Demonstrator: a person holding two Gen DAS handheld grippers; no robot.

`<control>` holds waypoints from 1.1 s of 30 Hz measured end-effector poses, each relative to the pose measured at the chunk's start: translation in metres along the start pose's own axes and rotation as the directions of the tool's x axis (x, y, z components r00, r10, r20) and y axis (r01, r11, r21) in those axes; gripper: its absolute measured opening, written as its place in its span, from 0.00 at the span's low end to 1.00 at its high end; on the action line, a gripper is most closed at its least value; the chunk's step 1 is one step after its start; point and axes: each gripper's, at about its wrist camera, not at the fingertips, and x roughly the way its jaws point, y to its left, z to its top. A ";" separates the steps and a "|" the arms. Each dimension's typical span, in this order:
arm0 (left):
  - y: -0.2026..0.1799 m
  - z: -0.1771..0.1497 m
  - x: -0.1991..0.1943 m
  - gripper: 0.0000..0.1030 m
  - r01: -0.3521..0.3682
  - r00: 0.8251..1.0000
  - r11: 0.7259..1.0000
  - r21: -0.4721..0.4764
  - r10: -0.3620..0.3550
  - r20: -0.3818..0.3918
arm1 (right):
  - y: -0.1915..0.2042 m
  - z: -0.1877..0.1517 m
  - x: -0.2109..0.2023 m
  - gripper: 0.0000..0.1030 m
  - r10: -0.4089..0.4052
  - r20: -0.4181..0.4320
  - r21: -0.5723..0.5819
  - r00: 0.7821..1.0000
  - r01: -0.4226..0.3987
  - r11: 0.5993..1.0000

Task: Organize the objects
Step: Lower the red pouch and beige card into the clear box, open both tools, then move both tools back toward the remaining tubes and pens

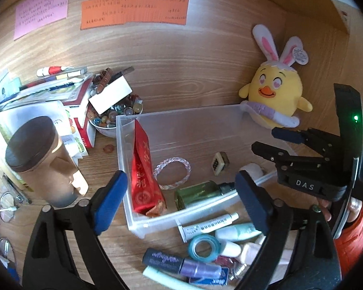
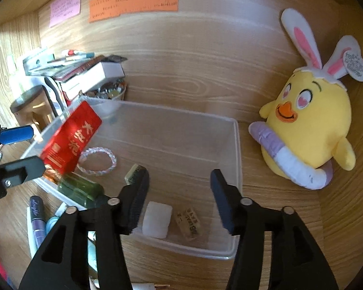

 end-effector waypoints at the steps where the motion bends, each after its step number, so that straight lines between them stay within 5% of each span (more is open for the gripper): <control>1: -0.001 -0.002 -0.005 0.93 0.000 1.000 1.000 0.003 0.000 0.004 | 0.000 0.000 -0.004 0.55 0.003 0.009 0.000 1.000 -0.003 1.000; 7: -0.006 -0.018 -0.026 0.98 -0.007 1.000 1.000 0.027 0.007 0.010 | 0.005 -0.003 -0.032 0.68 0.032 0.056 -0.021 0.998 -0.031 0.999; 18: -0.006 -0.061 -0.025 0.98 0.008 0.996 0.999 0.039 -0.005 -0.085 | 0.033 -0.029 -0.070 0.74 0.079 0.095 -0.097 0.992 -0.070 0.993; 33: -0.004 -0.095 0.010 0.98 0.065 0.973 0.995 0.073 -0.047 -0.227 | 0.056 -0.078 -0.051 0.73 0.196 -0.079 -0.130 0.977 -0.205 0.970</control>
